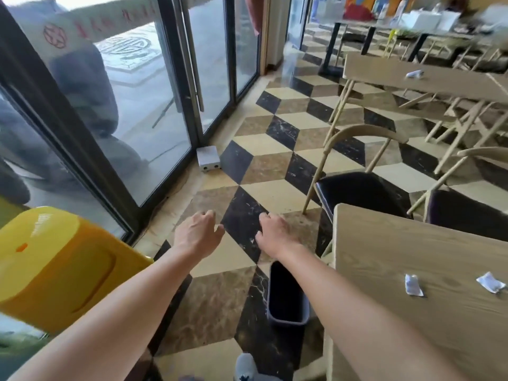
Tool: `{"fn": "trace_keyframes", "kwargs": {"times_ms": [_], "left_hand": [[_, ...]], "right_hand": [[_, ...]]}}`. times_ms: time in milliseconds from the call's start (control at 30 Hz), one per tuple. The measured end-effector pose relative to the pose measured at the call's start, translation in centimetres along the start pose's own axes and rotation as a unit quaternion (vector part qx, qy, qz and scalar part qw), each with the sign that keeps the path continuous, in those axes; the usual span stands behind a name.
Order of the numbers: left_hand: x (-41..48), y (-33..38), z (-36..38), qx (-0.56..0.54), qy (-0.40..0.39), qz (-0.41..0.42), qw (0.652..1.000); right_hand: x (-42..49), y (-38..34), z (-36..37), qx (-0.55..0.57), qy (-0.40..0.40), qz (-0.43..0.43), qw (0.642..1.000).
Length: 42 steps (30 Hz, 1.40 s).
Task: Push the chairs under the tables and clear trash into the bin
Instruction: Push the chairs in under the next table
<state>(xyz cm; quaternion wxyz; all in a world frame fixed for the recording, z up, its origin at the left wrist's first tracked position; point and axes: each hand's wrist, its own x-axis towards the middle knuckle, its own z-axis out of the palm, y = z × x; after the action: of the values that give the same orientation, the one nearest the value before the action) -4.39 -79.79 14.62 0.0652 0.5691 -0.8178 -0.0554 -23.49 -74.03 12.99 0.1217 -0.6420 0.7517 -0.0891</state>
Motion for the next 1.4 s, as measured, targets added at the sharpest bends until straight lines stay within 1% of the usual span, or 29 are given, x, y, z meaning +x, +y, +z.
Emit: {"fn": "trace_keyframes", "kwargs": {"times_ms": [100, 267, 400, 467, 600, 700, 833, 967, 1100, 1233, 1400], "left_hand": [[3.8, 0.0, 2.0, -0.014, -0.007, 0.013, 1.000], [12.8, -0.8, 5.6, -0.020, -0.031, 0.081, 0.996], [22.8, -1.2, 7.0, -0.037, -0.034, 0.119, 0.992], [28.0, -1.4, 7.2, -0.043, -0.037, 0.150, 0.987], [38.8, -1.4, 6.3, -0.045, -0.054, 0.211, 0.975], [46.6, 0.1, 5.4, -0.040, -0.052, 0.254, 0.965], [54.8, 3.0, 5.0, -0.033, -0.065, 0.300, 0.951], [63.2, 7.1, 7.0, -0.024, -0.073, 0.358, 0.930], [72.5, 13.6, 9.3, -0.012, -0.080, 0.408, 0.909], [79.9, 20.3, 10.3, 0.019, -0.087, 0.459, 0.884], [87.5, 28.2, 10.9, 0.029, -0.097, 0.508, 0.855]], "right_hand": [[3.4, 0.8, 0.2, -0.008, 0.026, 0.052, 0.998], [9.9, 2.5, 1.3, -0.038, 0.024, 0.074, 0.996], [18.3, 3.3, 0.8, -0.047, 0.027, 0.112, 0.992], [22.9, 3.3, 0.1, -0.058, 0.034, 0.141, 0.988], [31.4, 2.8, -2.3, -0.054, 0.048, 0.206, 0.976], [37.0, 3.6, -4.0, -0.043, 0.055, 0.232, 0.970], [42.8, 6.3, -5.3, -0.028, 0.047, 0.292, 0.955], [48.8, 12.0, -5.6, -0.004, 0.065, 0.348, 0.935], [54.6, 19.5, -6.3, 0.007, 0.087, 0.398, 0.913], [59.3, 25.8, -8.1, 0.033, 0.079, 0.465, 0.881], [63.8, 32.5, -10.9, 0.008, 0.084, 0.495, 0.865]]}}
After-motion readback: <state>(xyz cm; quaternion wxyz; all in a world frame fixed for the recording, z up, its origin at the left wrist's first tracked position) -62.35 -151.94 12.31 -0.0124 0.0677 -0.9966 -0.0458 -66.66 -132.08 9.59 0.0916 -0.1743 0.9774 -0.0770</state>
